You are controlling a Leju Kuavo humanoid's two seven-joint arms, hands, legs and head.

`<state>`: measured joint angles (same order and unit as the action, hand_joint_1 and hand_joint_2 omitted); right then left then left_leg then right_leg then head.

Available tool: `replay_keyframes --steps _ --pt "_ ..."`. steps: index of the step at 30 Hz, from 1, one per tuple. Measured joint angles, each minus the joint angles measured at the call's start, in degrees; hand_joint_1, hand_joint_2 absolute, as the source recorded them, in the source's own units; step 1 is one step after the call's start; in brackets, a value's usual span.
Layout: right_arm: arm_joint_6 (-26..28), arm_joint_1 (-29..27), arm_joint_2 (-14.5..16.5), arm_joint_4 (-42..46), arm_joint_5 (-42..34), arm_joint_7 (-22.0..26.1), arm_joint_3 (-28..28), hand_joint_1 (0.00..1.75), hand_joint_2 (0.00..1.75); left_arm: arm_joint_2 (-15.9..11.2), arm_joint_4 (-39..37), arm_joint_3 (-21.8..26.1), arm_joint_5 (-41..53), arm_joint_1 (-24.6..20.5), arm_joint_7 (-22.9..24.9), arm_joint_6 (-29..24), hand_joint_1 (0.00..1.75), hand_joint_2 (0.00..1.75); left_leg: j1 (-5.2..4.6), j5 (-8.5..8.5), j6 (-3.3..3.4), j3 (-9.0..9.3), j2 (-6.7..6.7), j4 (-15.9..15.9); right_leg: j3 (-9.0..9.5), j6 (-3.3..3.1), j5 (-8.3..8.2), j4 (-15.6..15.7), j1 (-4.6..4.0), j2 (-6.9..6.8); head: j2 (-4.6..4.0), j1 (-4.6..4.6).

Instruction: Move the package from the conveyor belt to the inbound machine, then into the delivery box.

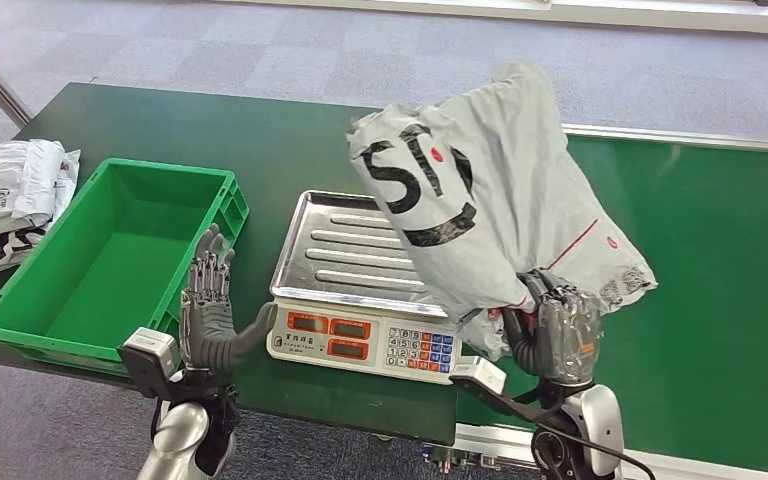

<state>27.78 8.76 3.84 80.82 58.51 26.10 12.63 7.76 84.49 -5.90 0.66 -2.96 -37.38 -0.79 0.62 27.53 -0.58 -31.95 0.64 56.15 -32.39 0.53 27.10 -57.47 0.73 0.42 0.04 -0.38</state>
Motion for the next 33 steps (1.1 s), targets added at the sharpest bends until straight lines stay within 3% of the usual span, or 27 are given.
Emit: replay_keyframes --steps 10,19,25,33 --pt "-2.3 1.5 -2.0 -1.0 1.1 -0.3 6.5 1.75 1.75 -0.3 0.0 -0.3 -0.1 0.0 -0.2 -0.2 0.00 1.75 -0.01 0.01 0.00 -0.01 -0.01 0.0 -0.03 0.00 -0.01 0.0 0.01 0.01 0.00 -0.01" --pt "-8.6 11.8 -5.4 -10.8 8.9 -2.4 16.8 1.75 1.75 -0.4 -0.6 -1.7 -1.2 -0.5 -0.8 1.3 0.00 1.75 -0.01 -0.02 0.01 0.00 -0.01 0.0 -0.02 0.00 -0.03 0.0 0.01 0.01 0.00 0.00" --pt "-9.2 18.5 -5.8 -21.7 10.0 -8.9 22.1 1.75 1.75 -0.6 -1.2 -2.5 -1.4 -0.7 -0.8 1.7 0.00 1.75 -0.01 -0.02 0.01 -0.01 0.00 0.0 -0.03 0.00 -0.03 0.0 0.01 0.01 0.00 -0.01" --pt "-12.9 23.7 -6.0 -26.3 6.4 -14.0 24.2 1.75 1.75 -0.7 -1.6 -3.7 -1.5 -1.0 -0.2 1.3 0.00 1.75 -0.01 -0.03 0.01 -0.01 0.00 0.0 -0.03 0.00 -0.03 0.0 0.01 0.01 0.00 -0.01"
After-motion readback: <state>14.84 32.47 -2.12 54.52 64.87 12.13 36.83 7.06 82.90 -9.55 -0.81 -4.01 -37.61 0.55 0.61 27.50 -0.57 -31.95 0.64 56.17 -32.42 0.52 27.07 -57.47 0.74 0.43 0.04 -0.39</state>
